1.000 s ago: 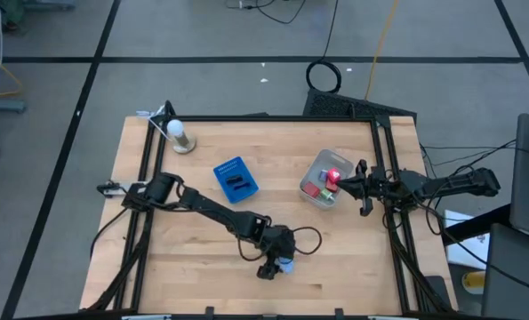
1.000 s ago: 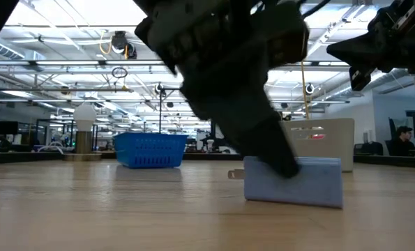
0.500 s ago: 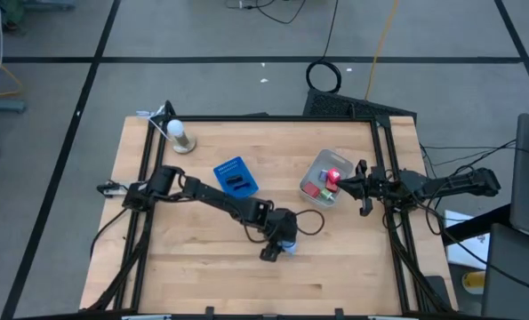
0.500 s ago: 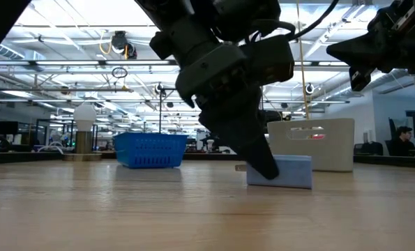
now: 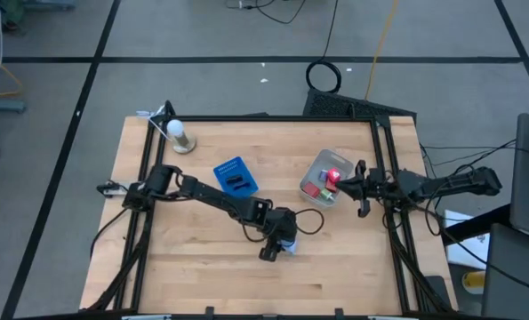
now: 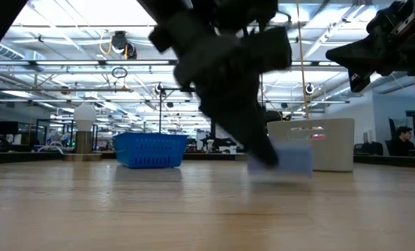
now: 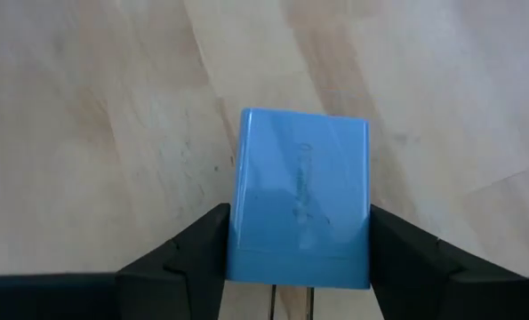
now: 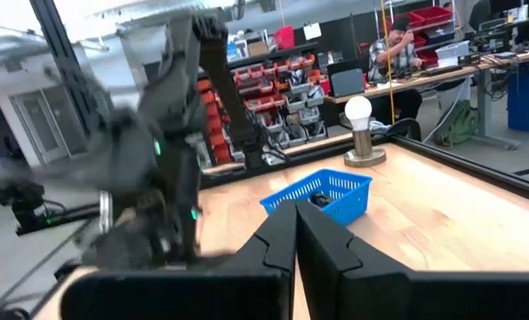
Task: Pick & Place Office items
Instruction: Put the blue charger adapter into the gray bin
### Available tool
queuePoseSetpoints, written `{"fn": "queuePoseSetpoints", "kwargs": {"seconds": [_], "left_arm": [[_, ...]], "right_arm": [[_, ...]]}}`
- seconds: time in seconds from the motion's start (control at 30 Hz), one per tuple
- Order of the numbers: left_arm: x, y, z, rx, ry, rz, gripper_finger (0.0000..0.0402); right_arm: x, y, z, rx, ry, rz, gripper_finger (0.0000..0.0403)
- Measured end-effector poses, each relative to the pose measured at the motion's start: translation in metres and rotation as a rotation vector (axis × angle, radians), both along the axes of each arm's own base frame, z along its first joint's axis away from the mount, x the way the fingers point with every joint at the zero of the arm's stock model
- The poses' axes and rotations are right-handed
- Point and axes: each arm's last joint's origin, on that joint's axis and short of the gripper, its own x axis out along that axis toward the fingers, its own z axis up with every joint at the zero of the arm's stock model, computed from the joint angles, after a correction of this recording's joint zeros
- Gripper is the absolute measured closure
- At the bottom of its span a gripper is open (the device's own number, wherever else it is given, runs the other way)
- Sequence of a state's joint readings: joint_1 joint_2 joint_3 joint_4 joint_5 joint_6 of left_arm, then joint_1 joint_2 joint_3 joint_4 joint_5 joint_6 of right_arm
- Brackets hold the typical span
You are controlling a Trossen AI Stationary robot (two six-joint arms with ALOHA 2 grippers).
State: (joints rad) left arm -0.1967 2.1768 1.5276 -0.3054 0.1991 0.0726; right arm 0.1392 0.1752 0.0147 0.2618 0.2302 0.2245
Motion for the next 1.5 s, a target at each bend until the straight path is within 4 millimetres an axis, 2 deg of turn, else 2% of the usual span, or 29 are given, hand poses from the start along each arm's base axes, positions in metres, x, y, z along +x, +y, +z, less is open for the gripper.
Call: {"fn": "queuePoseSetpoints", "kwargs": {"seconds": [0.07, 0.17, 0.3, 0.43, 0.57, 0.63, 0.73, 0.9, 0.97, 1.07, 1.17, 1.33, 1.5], "left_arm": [[-0.002, 0.001, 0.018, 0.015, -0.043, -0.007, 0.0185], [-0.012, 0.003, 0.056, 0.062, -0.110, 0.028, 0.0185], [-0.035, 0.009, 0.109, 0.086, -0.211, 0.068, 0.0185], [-0.076, 0.020, 0.158, 0.123, -0.339, 0.146, 0.0185], [-0.128, 0.037, 0.186, 0.146, -0.418, 0.265, 0.0185], [-0.152, 0.046, 0.189, 0.105, -0.450, 0.311, 0.0185], [-0.178, 0.052, 0.177, 0.030, -0.478, 0.367, 0.0185], [-0.195, 0.056, 0.150, -0.111, -0.490, 0.349, 0.0185], [-0.195, 0.055, 0.143, -0.147, -0.475, 0.343, 0.0185], [-0.190, 0.053, 0.139, -0.193, -0.471, 0.315, 0.0185], [-0.184, 0.050, 0.134, -0.237, -0.445, 0.264, 0.0185], [-0.170, 0.046, 0.126, -0.280, -0.405, 0.236, 0.0185], [-0.157, 0.043, 0.120, -0.301, -0.371, 0.213, 0.0185]], "right_arm": [[0.001, 0.000, -0.001, -0.007, 0.014, 0.000, 0.0402], [0.002, 0.000, -0.002, -0.008, 0.026, 0.001, 0.0402], [0.003, 0.000, -0.004, -0.050, 0.052, -0.002, 0.0402], [0.006, 0.000, -0.007, -0.118, 0.090, -0.034, 0.0403], [0.010, 0.002, -0.007, -0.154, 0.093, -0.063, 0.0403], [0.012, 0.004, -0.005, -0.181, 0.078, -0.051, 0.0403], [0.016, 0.008, -0.005, -0.240, 0.071, -0.028, 0.0403], [0.024, 0.015, -0.007, -0.339, 0.099, 0.006, 0.0403], [0.029, 0.019, -0.010, -0.405, 0.147, 0.032, 0.0403], [0.044, 0.028, 0.008, -0.512, 0.153, 0.063, 0.0393], [0.063, 0.039, 0.022, -0.612, 0.176, 0.092, 0.0365], [0.094, 0.062, 0.040, -0.809, 0.185, 0.157, 0.0281], [0.114, 0.085, 0.050, -0.988, 0.194, 0.157, 0.0180]]}}
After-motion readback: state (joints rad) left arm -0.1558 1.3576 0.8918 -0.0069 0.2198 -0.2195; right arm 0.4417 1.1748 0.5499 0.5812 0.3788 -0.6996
